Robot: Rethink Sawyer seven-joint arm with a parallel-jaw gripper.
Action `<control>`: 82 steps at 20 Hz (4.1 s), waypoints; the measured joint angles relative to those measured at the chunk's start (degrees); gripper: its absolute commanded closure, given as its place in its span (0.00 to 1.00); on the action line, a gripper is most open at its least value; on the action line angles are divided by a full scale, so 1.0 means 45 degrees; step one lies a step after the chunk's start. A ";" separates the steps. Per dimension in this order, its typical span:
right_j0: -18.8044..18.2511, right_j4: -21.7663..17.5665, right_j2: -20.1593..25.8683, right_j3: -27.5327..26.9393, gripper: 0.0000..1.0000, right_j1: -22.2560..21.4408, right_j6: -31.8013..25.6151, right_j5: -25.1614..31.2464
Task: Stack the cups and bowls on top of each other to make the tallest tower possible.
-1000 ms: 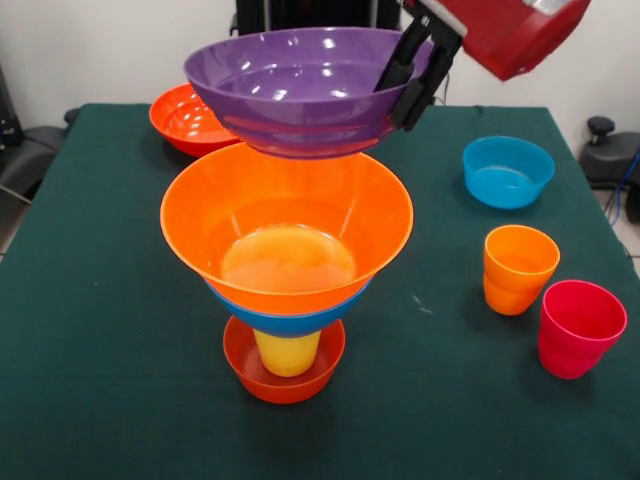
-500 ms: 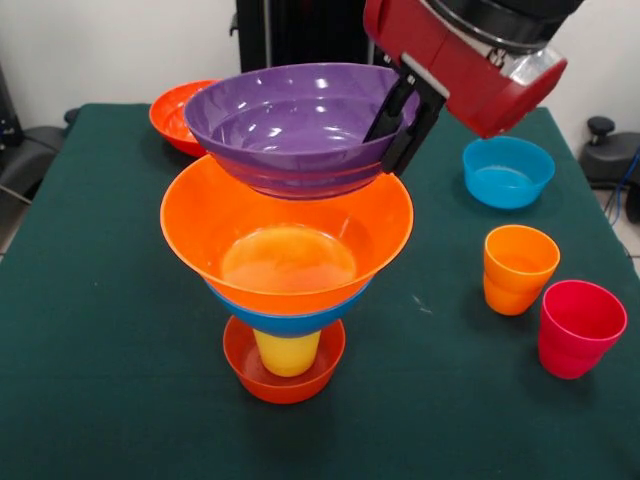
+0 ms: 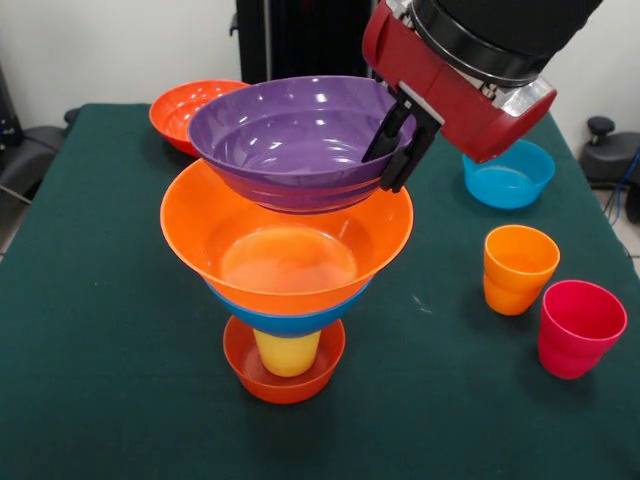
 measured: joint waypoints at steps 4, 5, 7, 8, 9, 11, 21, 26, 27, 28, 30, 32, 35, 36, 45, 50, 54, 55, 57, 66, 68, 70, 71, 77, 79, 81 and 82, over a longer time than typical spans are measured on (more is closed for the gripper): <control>-0.0013 0.0000 0.0000 -0.0007 1.00 0.0065 0.0000 0.0003; -0.0018 0.0003 0.0000 -0.0024 1.00 0.0084 0.0000 0.0003; -0.0038 0.0005 0.0000 -0.0098 1.00 0.0136 0.0000 0.0000; -0.0050 0.0013 0.0000 -0.0133 1.00 0.0158 0.0000 0.0003; -0.0062 0.0024 0.0000 -0.0173 1.00 0.0182 0.0000 0.0003; -0.0095 0.0029 0.0000 -0.0299 1.00 0.0235 0.0000 0.0003; -0.0459 0.0234 -0.0007 -0.1197 1.00 0.0599 0.0000 0.0003; -0.0550 0.0321 -0.0007 -0.1413 1.00 0.0800 0.0000 -0.0068; -0.0580 0.0384 -0.0009 -0.1526 1.00 0.0910 0.0000 -0.0150; -0.0597 0.0434 -0.0009 -0.1590 1.00 0.0970 0.0000 -0.0215; -0.0612 0.0501 -0.0011 -0.1646 1.00 0.1039 0.0000 -0.0310; -0.0623 0.0563 -0.0013 -0.1682 1.00 0.1103 0.0000 -0.0415; -0.0626 0.0610 -0.0015 -0.1686 1.00 0.1209 0.0000 -0.0638; -0.0626 0.0610 -0.0015 -0.1686 1.00 0.1233 0.0000 -0.0690; -0.0626 0.0621 -0.0031 -0.1686 1.00 0.1334 0.0000 -0.0866; -0.0626 0.0621 -0.0099 -0.1686 1.00 0.1334 0.0000 -0.0866; -0.0627 0.0632 -0.0148 -0.1686 1.00 0.1334 0.0000 -0.0866; -0.0627 0.0632 -0.0158 -0.1686 1.00 0.1334 0.0000 -0.0866; -0.0630 0.0632 -0.0187 -0.1686 1.00 0.1334 0.0000 -0.0866; -0.0643 0.0639 -0.0288 -0.1686 1.00 0.1334 0.0000 -0.0866; -0.0643 0.0637 -0.0293 -0.1686 1.00 0.1335 0.0000 -0.0866; -0.0643 0.0639 -0.0293 -0.1686 1.00 0.1334 0.0000 -0.0866; -0.0643 0.0639 -0.0293 -0.1686 1.00 0.1334 0.0000 -0.0866; -0.0643 0.0639 -0.0293 -0.1686 1.00 0.1334 0.0000 -0.0866; -0.0643 0.0639 -0.0293 -0.1686 1.00 0.1334 0.0000 -0.0866; -0.0642 0.0639 -0.0293 -0.1668 1.00 0.1327 0.0000 -0.0869; -0.0642 0.0637 -0.0293 -0.1641 1.00 0.1320 0.0000 -0.0884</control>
